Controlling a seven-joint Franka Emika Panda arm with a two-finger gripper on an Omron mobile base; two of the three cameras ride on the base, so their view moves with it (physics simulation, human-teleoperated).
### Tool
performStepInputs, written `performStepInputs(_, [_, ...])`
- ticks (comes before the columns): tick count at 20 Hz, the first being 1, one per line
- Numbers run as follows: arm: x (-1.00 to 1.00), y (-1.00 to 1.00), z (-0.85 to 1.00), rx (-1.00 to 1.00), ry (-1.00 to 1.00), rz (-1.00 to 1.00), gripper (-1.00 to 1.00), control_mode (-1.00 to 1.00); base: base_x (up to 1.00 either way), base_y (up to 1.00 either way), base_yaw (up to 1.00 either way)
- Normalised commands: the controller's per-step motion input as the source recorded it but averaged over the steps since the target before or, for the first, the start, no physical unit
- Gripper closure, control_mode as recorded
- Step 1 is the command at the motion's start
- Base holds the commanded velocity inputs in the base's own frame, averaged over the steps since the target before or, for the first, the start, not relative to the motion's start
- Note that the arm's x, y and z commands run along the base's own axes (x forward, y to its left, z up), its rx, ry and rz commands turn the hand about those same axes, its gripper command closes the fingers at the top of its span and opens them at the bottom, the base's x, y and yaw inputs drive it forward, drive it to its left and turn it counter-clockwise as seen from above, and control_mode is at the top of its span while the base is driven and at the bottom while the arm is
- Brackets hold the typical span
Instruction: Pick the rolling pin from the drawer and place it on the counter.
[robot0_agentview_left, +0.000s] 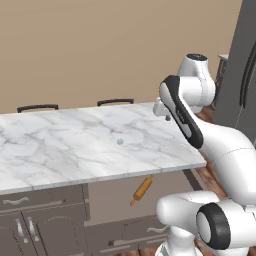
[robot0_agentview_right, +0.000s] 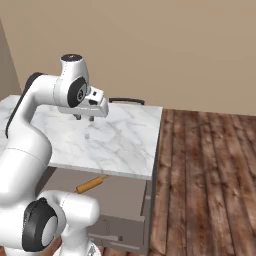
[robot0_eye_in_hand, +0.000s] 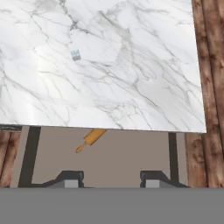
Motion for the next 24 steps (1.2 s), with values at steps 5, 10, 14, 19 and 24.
performStepInputs(5, [0.0,0.0,0.0,0.0,0.0,0.0,-1.0,1.0,0.0,0.0,0.0])
performStepInputs(10, [0.0,0.0,0.0,0.0,0.0,0.0,-1.0,1.0,0.0,-0.32,0.03])
performStepInputs(14, [0.0,0.0,0.0,0.0,0.0,0.0,-1.0,1.0,-0.02,-0.61,0.22])
performStepInputs(19, [0.0,0.0,0.0,0.0,0.0,0.0,-1.0,1.0,-0.02,-0.61,0.36])
performStepInputs(24, [0.0,0.0,0.0,0.0,0.0,0.0,-1.0,1.0,-0.03,-0.5,0.49])
